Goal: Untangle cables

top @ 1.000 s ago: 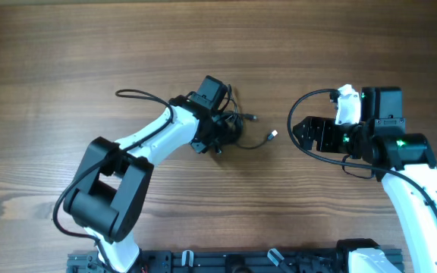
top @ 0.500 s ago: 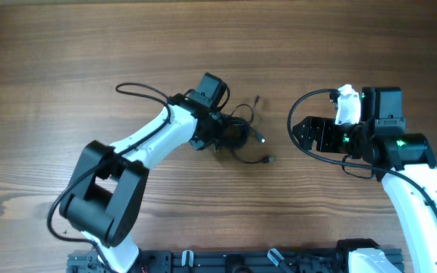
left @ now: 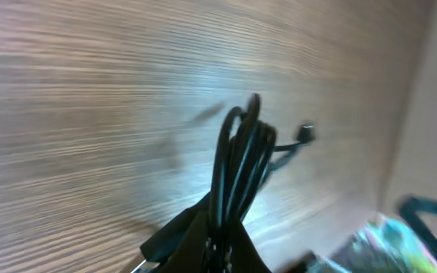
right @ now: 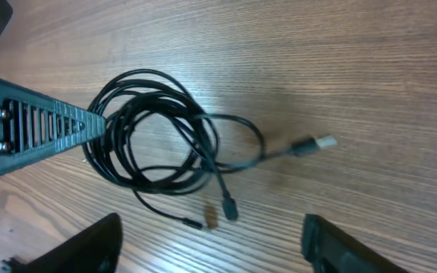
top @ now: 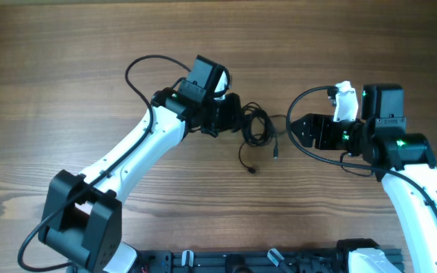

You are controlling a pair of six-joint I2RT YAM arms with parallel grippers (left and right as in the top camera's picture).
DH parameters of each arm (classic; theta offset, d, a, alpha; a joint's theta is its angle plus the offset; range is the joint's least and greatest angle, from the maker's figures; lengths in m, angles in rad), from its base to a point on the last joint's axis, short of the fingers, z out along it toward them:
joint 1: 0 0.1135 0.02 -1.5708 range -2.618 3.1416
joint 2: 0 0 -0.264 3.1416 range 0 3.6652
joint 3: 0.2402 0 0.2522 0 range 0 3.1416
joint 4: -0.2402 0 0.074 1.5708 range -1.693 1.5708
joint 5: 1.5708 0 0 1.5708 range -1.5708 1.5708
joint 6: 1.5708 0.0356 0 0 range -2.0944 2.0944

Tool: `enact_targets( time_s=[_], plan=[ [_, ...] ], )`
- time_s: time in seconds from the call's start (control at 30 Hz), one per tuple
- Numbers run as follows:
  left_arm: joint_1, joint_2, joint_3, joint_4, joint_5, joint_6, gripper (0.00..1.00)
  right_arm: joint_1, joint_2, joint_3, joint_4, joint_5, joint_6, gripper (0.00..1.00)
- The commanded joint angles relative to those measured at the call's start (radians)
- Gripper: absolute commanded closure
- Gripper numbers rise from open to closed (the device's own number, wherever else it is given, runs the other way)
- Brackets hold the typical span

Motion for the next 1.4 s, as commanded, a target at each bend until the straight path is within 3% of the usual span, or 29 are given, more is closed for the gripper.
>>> enact_targets(
  time_s=[0.0,0.37,0.43,0.53,0.67,0.73,0.9,1.0,1.1,1.37],
  plan=[
    [0.005,-0.030,0.015,0.045,0.216,0.052,0.96,0.006,0.007,0.022,0.006,-0.042,-0.002,0.28],
    [0.005,-0.030,0.015,0.138,0.391,0.051,0.96,0.060,0.105,0.022,0.005,-0.042,-0.003,0.35],
    [0.005,-0.030,0.015,0.147,0.396,0.051,0.96,0.064,0.140,0.022,0.006,-0.041,-0.002,0.45],
    [0.006,-0.030,0.015,0.148,0.394,0.051,0.96,0.064,0.185,0.022,0.005,-0.039,-0.002,0.70],
    [0.006,-0.030,0.015,0.148,0.394,0.052,0.96,0.064,0.234,0.022,0.007,-0.030,-0.002,0.82],
    [0.006,-0.030,0.015,0.147,0.394,0.052,0.96,0.064,0.253,0.022,0.007,-0.008,-0.001,0.95],
    [0.006,-0.030,0.015,0.086,0.274,0.080,0.96,0.063,0.259,0.022,-0.002,0.158,0.080,0.96],
    [0.017,-0.030,0.015,-0.064,-0.010,0.093,0.96,0.056,0.259,0.022,-0.066,0.410,0.309,0.96],
    [0.047,-0.030,0.015,-0.167,-0.194,0.093,0.96,0.047,0.259,0.022,-0.127,0.564,0.424,0.96],
    [0.220,-0.030,0.015,-0.229,-0.241,0.088,0.96,0.046,0.259,0.022,-0.145,0.629,0.479,0.96]
  ],
)
